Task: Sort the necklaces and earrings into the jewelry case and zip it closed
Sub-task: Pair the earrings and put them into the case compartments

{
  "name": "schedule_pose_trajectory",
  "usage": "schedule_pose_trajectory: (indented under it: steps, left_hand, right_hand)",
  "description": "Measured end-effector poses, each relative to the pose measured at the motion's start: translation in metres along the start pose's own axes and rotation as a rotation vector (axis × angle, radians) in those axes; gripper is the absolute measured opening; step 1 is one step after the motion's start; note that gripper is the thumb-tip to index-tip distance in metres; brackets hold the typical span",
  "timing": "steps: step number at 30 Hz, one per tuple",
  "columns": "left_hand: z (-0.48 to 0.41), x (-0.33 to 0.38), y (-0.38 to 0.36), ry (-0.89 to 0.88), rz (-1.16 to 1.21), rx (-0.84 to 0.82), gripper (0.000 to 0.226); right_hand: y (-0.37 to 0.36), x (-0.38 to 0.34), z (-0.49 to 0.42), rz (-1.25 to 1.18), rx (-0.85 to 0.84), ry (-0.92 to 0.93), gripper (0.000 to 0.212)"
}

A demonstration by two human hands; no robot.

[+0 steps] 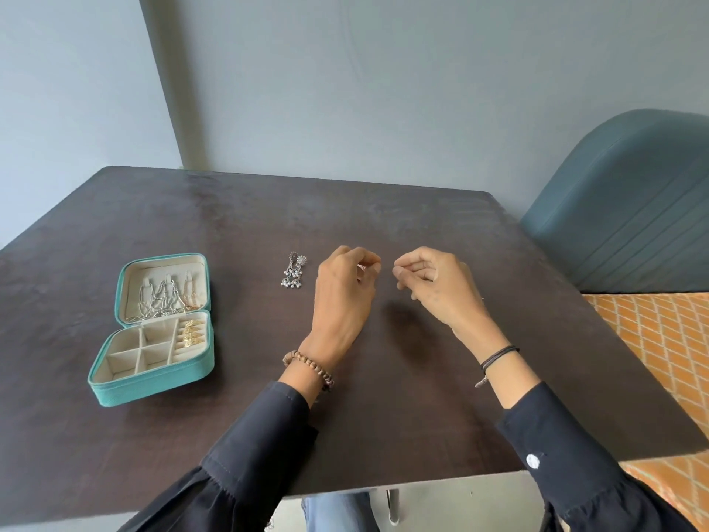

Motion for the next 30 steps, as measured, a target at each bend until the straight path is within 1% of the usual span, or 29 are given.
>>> schedule_pose_trajectory:
  steps: [7,10,14,16,21,26,30]
  left_hand:
    - [0.027,0.014,-0.034,0.034,0.01,-0.169,0.012]
    - [0.033,0.013,-0.046,0.073,0.023,-0.249,0.014]
    - [0.03,0.012,-0.063,0.066,0.037,-0.359,0.016]
    - [0.026,0.013,-0.069,0.069,0.062,-0.383,0.016]
    - [0.019,0.011,-0.083,0.067,0.097,-0.416,0.016]
    - [0.019,0.005,-0.081,0.118,0.203,-0.4,0.015]
    - [0.019,0.003,-0.081,0.125,0.248,-0.407,0.015]
  right_hand:
    - [0.043,0.03,0.026,0.008,0.083,-0.05,0.004]
    - [0.058,0.046,0.031,0.04,0.128,-0.09,0.005]
    - [0.071,0.069,0.032,0.115,0.184,-0.138,0.003]
    - [0.076,0.077,0.031,0.157,0.22,-0.156,0.002]
    - [0.076,0.087,0.03,0.296,0.239,-0.171,0.011]
    - [0.074,0.09,0.028,0.264,0.242,-0.14,0.015]
    - [0.069,0.091,0.028,0.221,0.259,-0.118,0.015]
Point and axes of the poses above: each hand's wrist, its own z-axis away from the middle knuckle, its own y-axis out of the back of the hand, x = y × z, the point moved 5 cm from there along -z, towards the middle knuckle, and after that the axes turned 9 degrees about z, right-handed, at the moved point
